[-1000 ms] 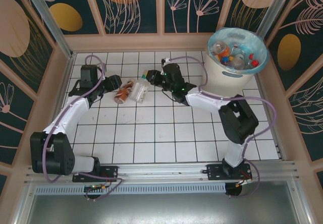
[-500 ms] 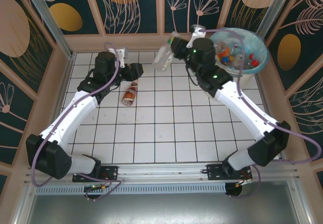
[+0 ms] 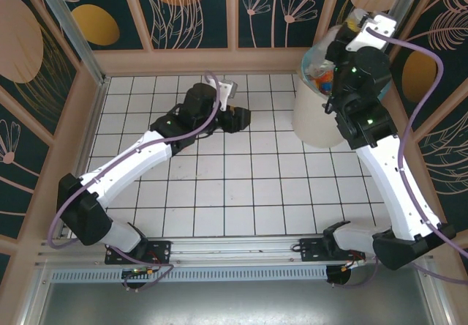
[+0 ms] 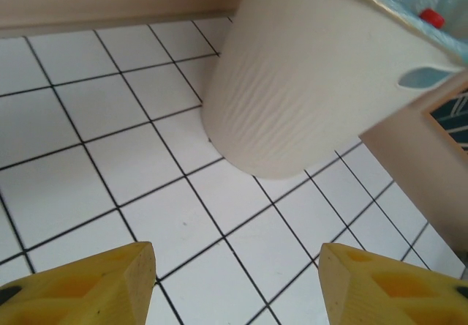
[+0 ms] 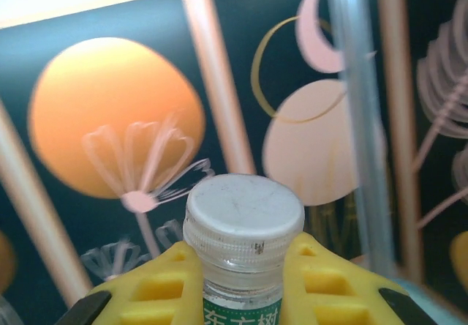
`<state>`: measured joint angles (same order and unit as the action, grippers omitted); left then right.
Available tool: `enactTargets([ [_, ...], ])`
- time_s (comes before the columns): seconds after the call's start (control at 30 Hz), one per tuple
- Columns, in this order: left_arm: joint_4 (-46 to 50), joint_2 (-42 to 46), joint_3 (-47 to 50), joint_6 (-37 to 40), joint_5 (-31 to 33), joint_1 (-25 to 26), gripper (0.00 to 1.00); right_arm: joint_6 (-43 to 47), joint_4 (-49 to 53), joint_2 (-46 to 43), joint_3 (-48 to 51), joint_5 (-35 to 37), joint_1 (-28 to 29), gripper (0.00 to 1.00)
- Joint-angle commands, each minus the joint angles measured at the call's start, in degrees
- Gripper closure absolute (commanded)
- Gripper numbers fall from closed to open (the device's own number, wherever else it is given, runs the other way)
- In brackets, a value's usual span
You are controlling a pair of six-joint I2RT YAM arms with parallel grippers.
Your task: Put the plastic bottles in the bin
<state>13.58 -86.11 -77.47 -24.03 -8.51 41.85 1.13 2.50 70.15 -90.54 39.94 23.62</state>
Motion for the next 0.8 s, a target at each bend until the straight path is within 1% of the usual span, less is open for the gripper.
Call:
enactTargets([
  [0.0, -1.46, -1.13, -0.19, 0.06, 1.03, 0.54, 0.39, 4.21, -5.35, -1.2, 4.25, 3.47, -6.69, 0.83],
  [0.1, -1.67, -0.95, 1.1, -0.22, 1.32, 0.78, 0.39, 2.09, -4.72, -1.32, 7.26, 0.6, -13.37, 0.83],
  [0.2, -2.15, -0.23, 1.95, -0.23, 1.9, 0.8, 0.38, -1.79, -1.83, -0.16, 9.33, -3.44, -18.9, 0.78],
  [0.27, -2.16, 0.02, 2.2, -0.23, 2.24, 0.79, 0.38, -5.21, 0.75, 1.03, 10.21, -7.2, -22.01, 0.74],
  [0.33, -2.16, 0.15, 2.52, -0.34, 2.53, 0.86, 0.38, -8.26, 3.22, 2.92, 10.73, -12.17, -24.92, 0.66],
  [0.4, -2.32, 0.24, 2.84, -0.43, 2.54, 0.82, 0.38, -9.72, 5.13, 5.18, 10.45, -15.72, -26.43, 0.58],
  [0.5, -2.68, 0.34, 3.48, -0.4, 2.88, 0.86, 0.38, -10.28, 6.88, 8.35, 9.73, -20.25, -27.31, 0.51],
  [0.63, -2.67, 0.15, 3.87, -0.23, 3.11, 0.87, 0.37, -9.88, 8.79, 11.87, 9.33, -23.83, -27.33, 0.4],
  [0.77, -2.6, -0.03, 3.89, 0.05, 3.57, 0.83, 0.37, -10.18, 9.72, 13.76, 10.09, -25.1, -27.39, 0.37],
])
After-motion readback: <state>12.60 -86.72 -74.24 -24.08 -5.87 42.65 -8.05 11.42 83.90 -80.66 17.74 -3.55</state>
